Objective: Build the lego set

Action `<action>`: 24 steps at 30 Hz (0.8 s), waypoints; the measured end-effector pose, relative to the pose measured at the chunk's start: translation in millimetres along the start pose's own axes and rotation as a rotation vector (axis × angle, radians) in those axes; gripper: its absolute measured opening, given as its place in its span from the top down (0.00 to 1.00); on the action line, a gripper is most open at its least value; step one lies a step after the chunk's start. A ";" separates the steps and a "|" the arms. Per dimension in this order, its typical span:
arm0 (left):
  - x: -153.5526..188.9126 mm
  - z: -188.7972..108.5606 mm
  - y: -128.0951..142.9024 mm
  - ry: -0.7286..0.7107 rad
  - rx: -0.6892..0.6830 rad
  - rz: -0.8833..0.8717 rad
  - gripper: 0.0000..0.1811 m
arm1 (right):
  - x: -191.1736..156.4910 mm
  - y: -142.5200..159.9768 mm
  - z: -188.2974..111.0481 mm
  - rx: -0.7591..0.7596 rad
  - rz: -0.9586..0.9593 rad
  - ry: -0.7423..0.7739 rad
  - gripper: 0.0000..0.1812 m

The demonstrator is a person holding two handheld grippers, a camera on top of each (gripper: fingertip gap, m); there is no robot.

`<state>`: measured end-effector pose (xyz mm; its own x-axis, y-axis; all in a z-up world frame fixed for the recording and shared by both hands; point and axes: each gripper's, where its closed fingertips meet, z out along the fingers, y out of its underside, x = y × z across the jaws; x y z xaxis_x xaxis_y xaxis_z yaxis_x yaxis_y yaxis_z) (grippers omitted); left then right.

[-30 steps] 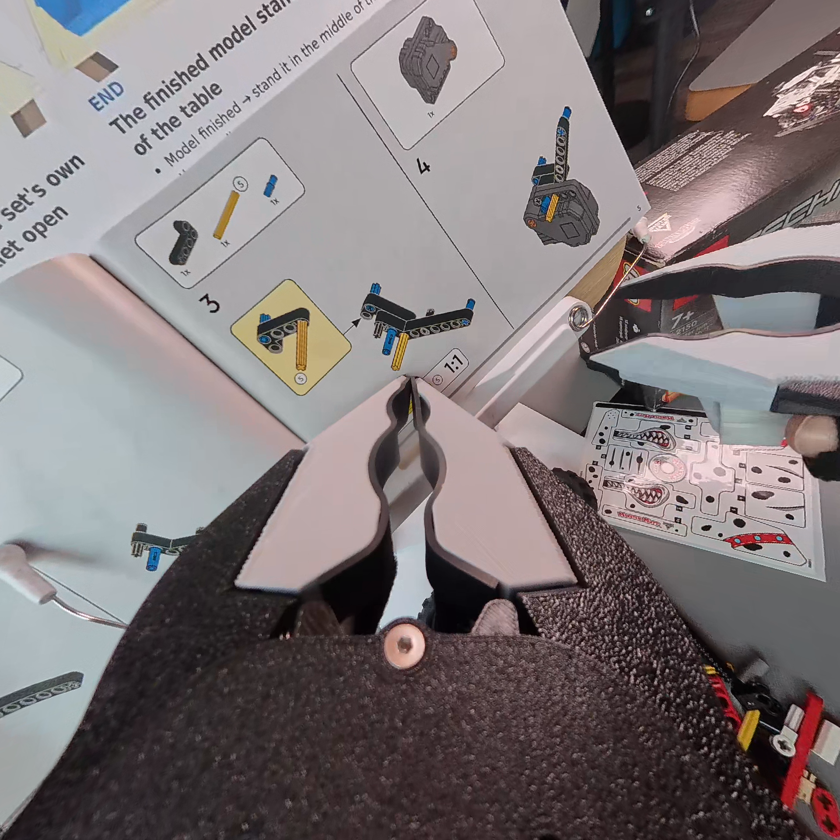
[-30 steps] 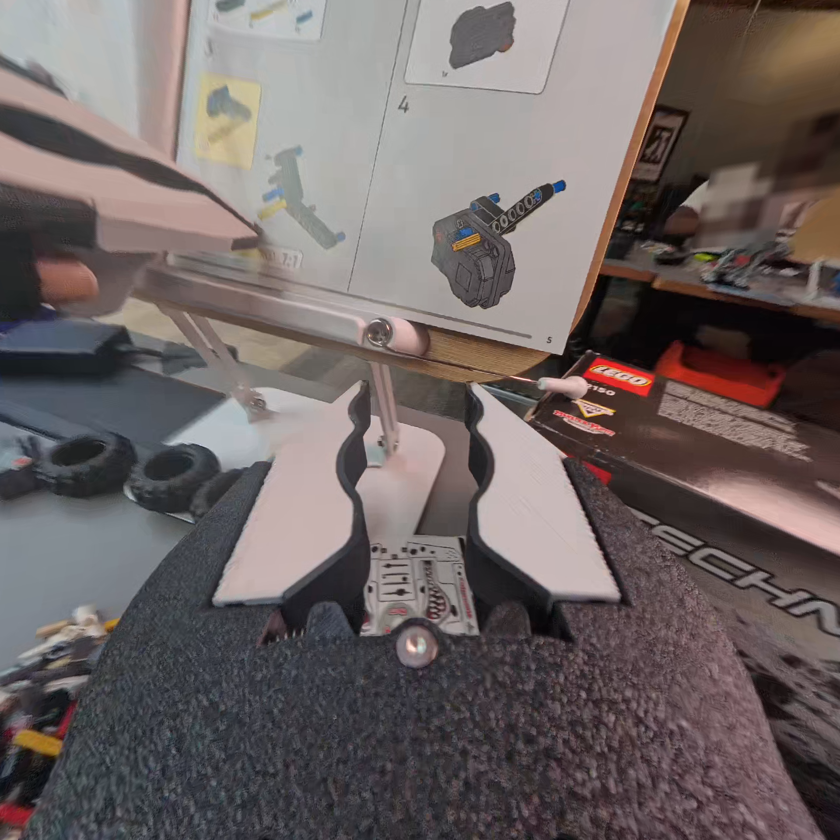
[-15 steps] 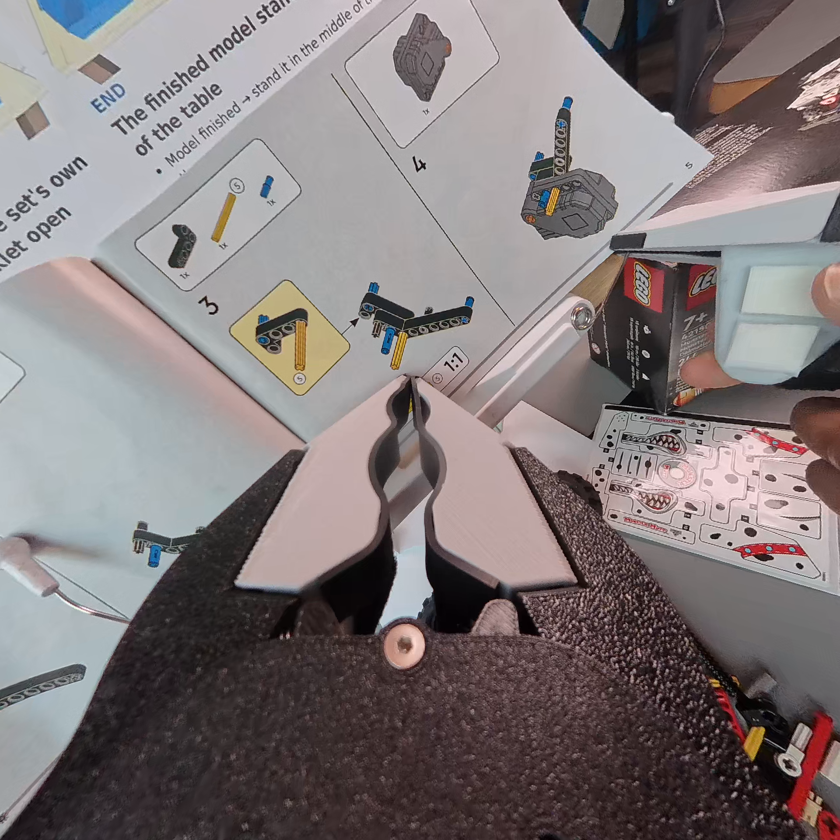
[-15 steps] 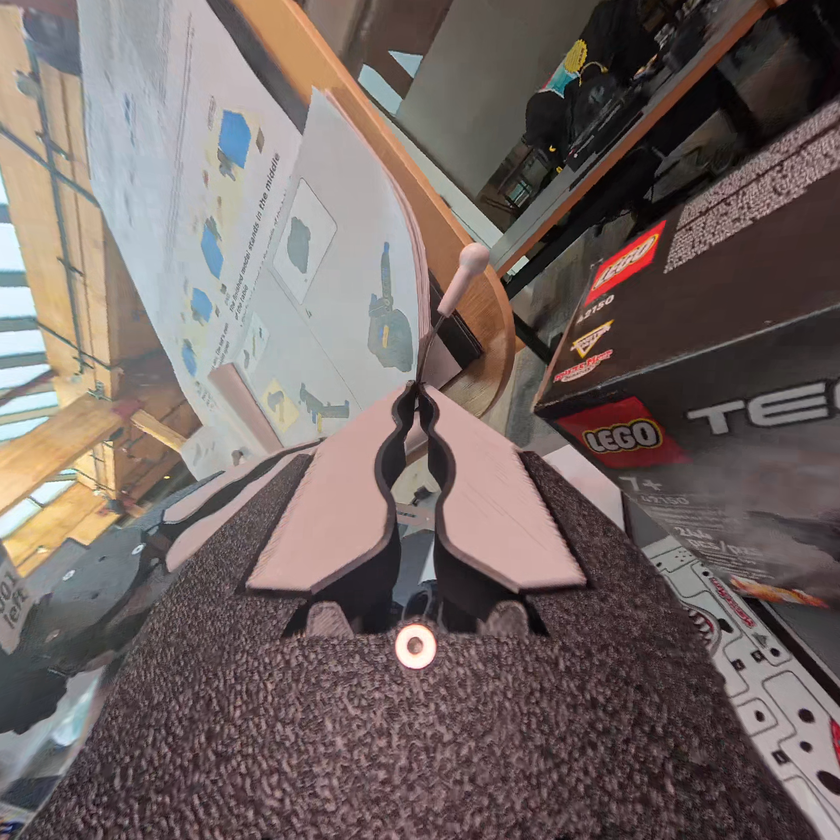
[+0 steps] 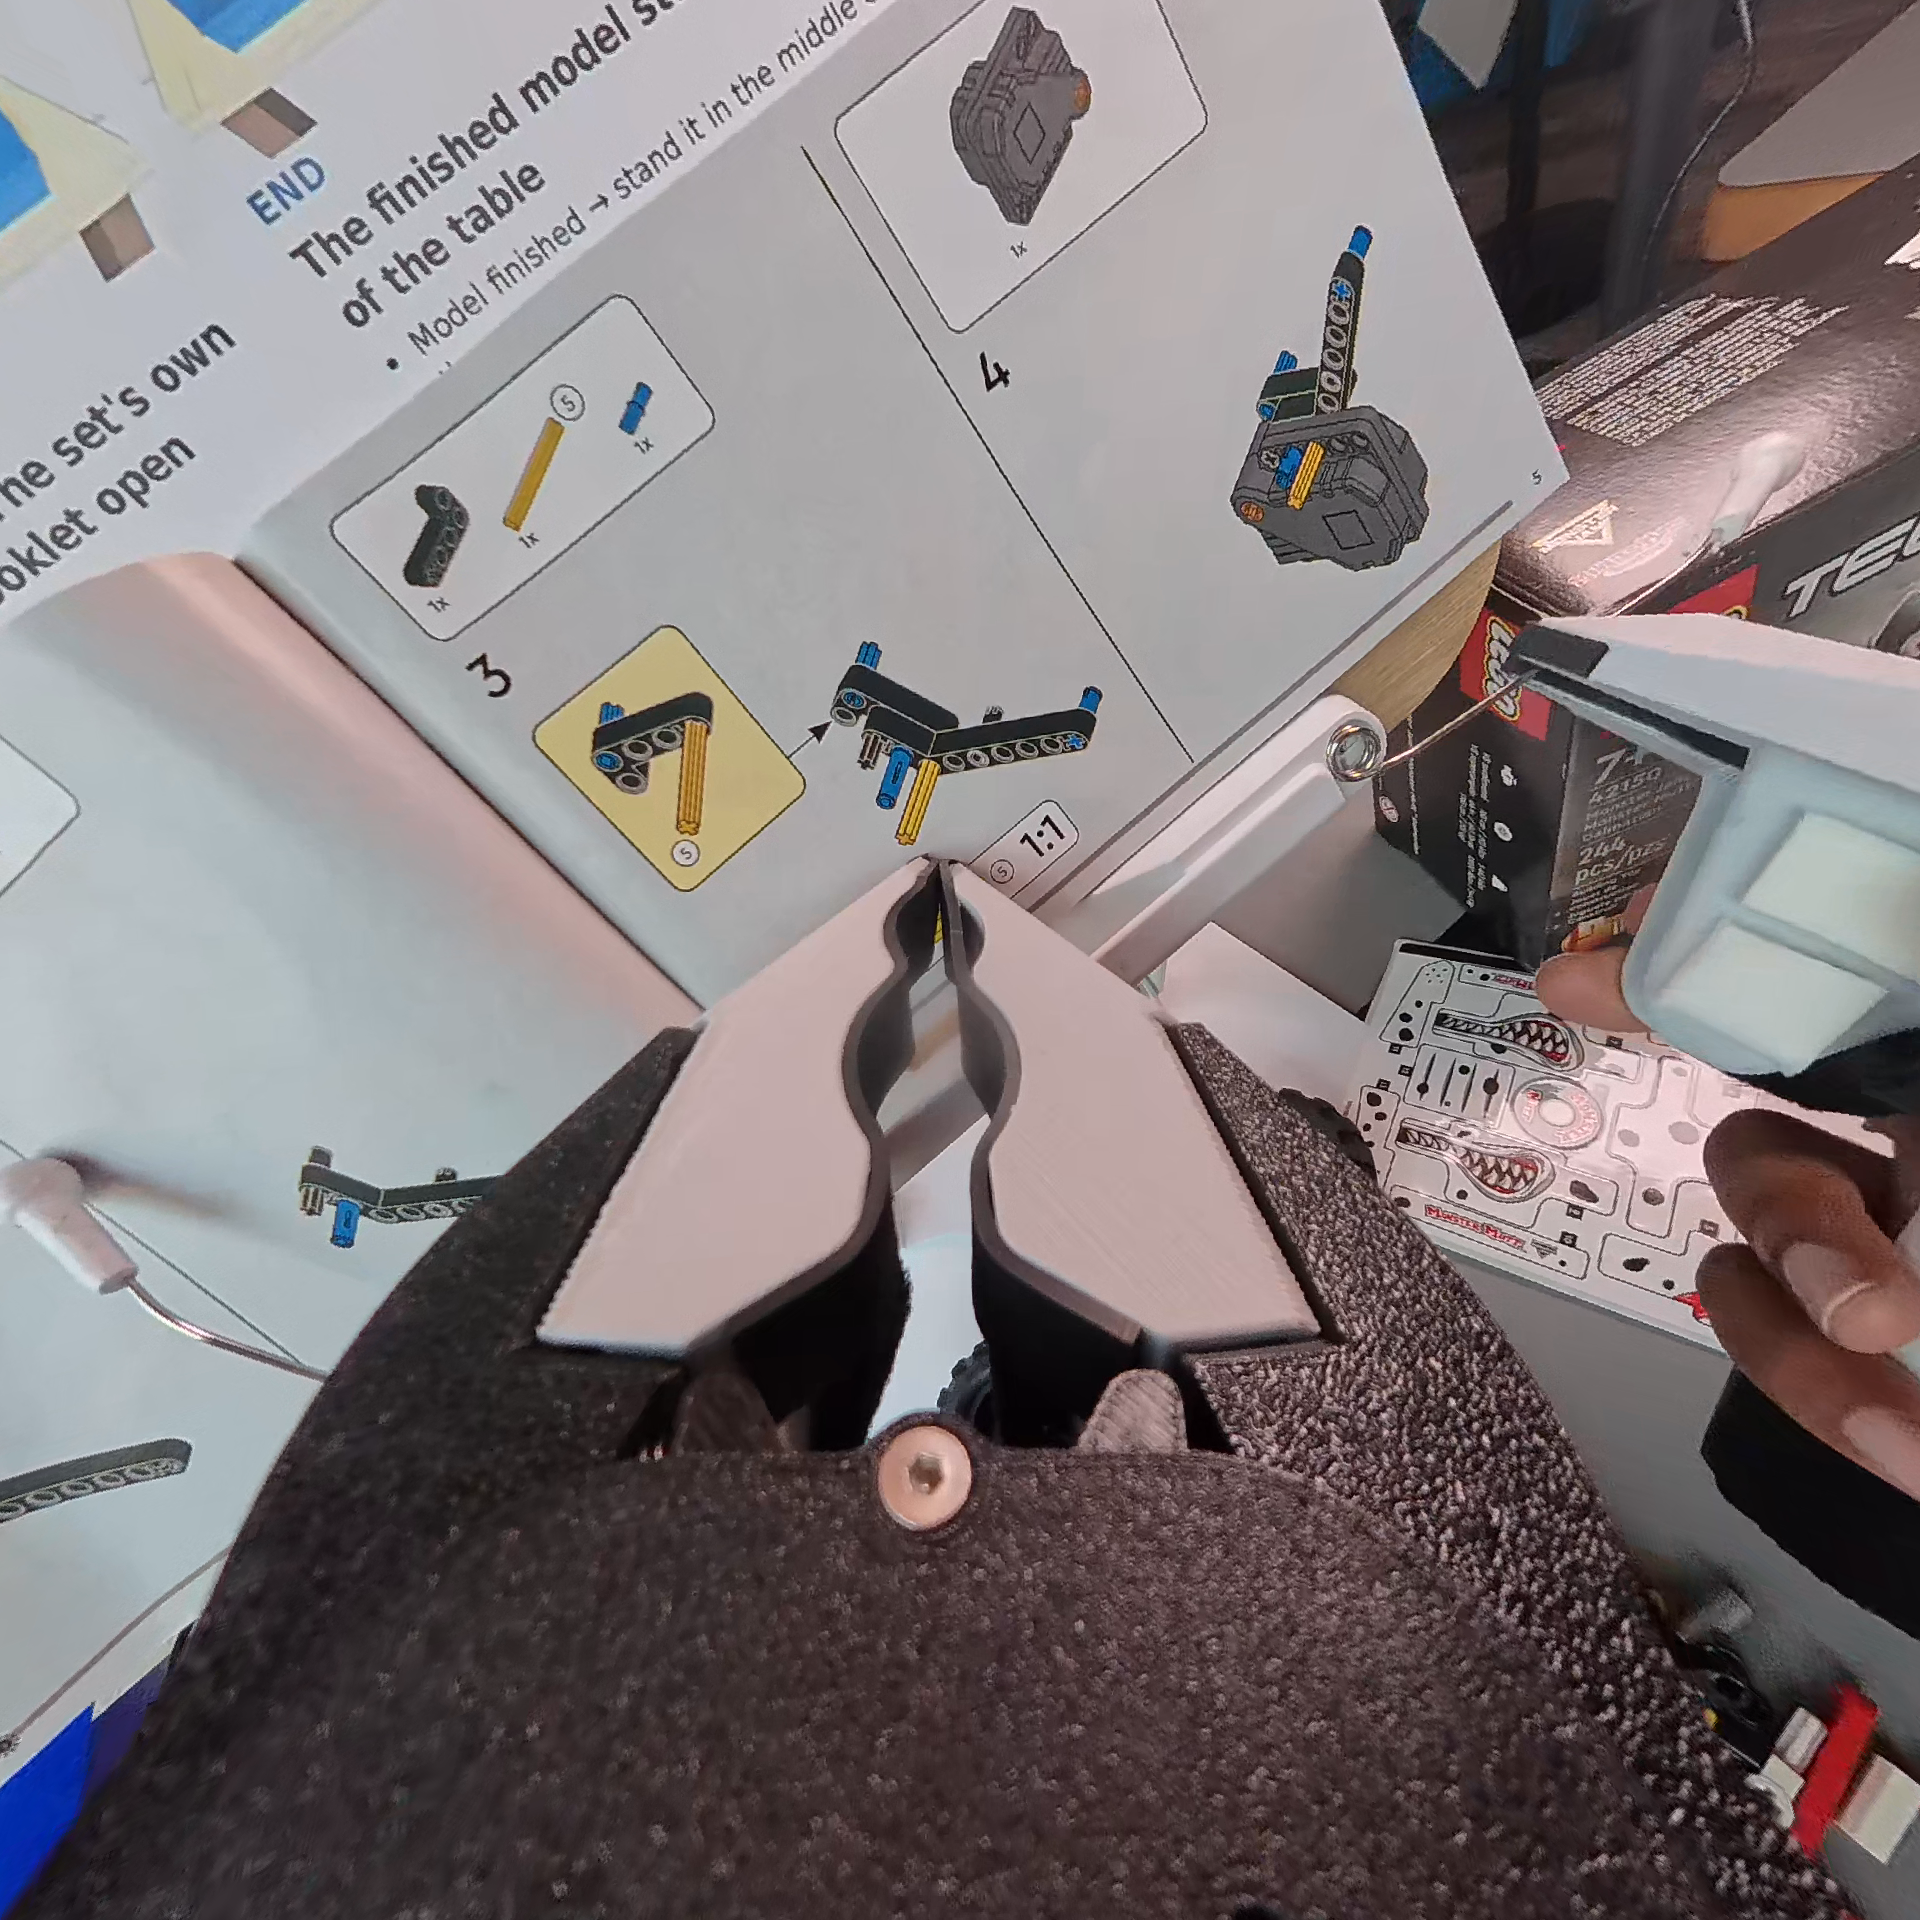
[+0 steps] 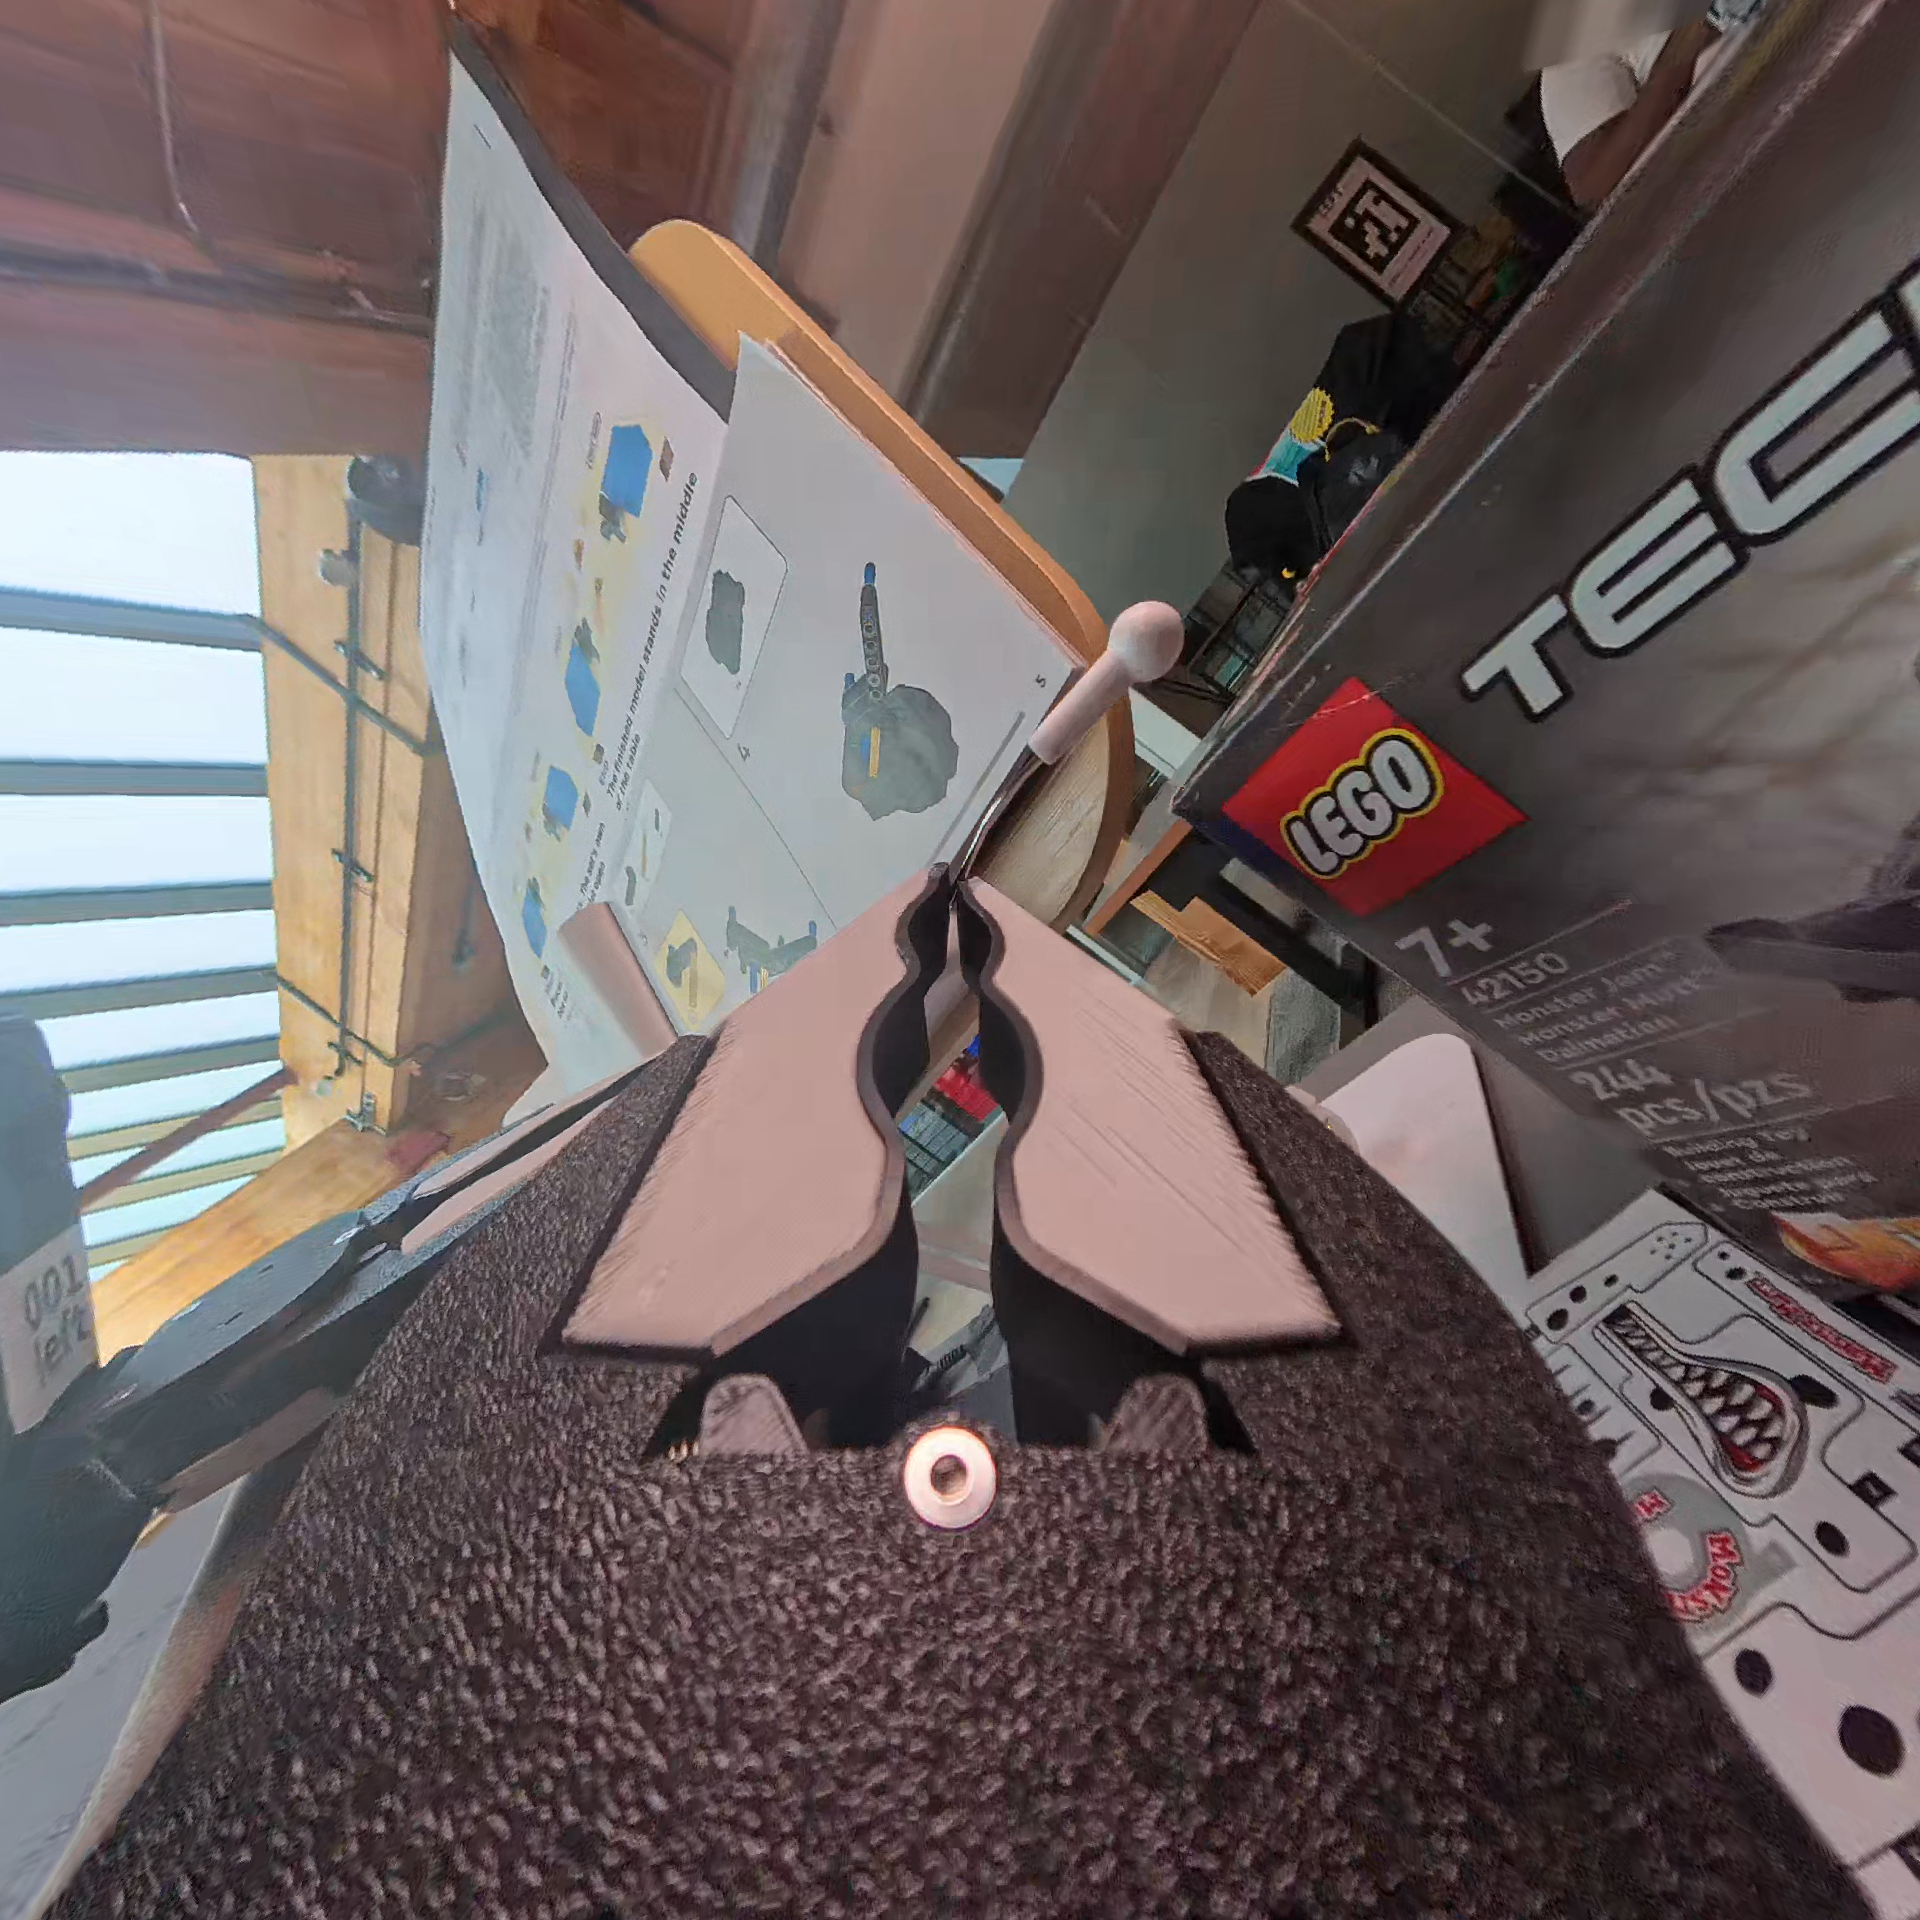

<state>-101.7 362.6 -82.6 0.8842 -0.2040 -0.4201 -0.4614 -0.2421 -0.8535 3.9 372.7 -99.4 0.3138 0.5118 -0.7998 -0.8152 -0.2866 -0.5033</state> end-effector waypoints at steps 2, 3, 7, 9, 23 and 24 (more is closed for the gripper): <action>-0.5 -0.2 0.3 -0.008 0.003 0.014 1.00 | -4.8 -2.0 0.5 0.015 -0.165 0.012 1.00; -0.7 -0.6 0.6 -0.006 0.003 0.016 1.00 | -7.0 -3.0 1.9 0.008 -0.266 0.014 1.00; -1.2 -2.7 1.6 0.017 0.013 0.009 1.00 | -27.4 -2.5 16.3 -0.103 -0.758 -0.039 0.99; -1.3 -3.3 1.9 0.016 0.019 0.014 1.00 | -37.2 8.2 27.3 -0.206 -1.051 -0.079 0.99; -0.5 -5.1 2.4 0.059 0.022 -0.030 1.00 | -24.3 -4.0 29.3 -0.398 -1.307 0.087 0.96; 0.5 -5.6 2.0 0.074 0.023 -0.041 0.99 | -15.2 -4.4 31.2 -0.413 -1.323 0.116 0.96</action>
<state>-102.5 356.8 -82.8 0.8941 -0.2643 -0.3615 -0.4224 -0.2296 -0.8769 -12.4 391.5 -74.8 0.7855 0.5241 0.3291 0.3108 0.1257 -0.9421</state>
